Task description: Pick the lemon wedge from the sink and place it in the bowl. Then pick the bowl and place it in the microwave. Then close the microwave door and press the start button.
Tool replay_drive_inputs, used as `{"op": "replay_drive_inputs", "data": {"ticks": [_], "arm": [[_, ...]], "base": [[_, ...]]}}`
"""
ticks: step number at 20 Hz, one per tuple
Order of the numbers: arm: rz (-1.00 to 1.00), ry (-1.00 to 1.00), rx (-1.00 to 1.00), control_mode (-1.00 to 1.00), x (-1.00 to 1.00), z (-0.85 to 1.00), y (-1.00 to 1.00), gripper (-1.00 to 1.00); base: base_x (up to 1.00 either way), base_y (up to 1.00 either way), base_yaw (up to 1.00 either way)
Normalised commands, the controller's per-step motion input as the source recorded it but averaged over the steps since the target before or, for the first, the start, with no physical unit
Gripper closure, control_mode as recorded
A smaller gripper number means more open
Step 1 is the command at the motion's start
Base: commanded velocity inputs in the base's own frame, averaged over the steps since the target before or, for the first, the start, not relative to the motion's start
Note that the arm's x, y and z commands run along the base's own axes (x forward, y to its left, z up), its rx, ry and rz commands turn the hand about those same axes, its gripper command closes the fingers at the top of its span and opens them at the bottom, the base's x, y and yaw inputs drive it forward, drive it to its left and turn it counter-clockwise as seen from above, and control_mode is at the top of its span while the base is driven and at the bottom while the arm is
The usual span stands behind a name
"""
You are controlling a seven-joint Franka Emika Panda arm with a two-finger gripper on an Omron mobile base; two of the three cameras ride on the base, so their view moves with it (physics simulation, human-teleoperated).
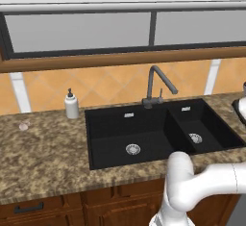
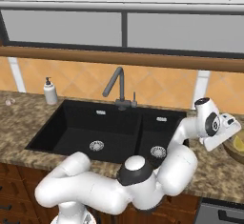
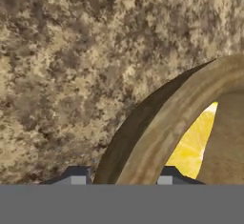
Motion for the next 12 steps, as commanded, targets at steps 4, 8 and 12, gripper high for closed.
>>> {"op": "replay_drive_inputs", "data": {"ticks": [4, 8, 12], "arm": [[0.01, 0.00, -0.03, -1.00, -0.98, 0.79, 0.90, 1.00], [0.18, 0.00, -0.16, -1.00, -1.00, 0.26, 1.00, 1.00], [0.13, 0.00, -0.04, -1.00, -1.00, 0.89, 1.00, 1.00]], "base": [[0.00, 0.00, 0.00], [0.00, 0.00, 0.00], [0.00, 0.00, 0.00]]}}
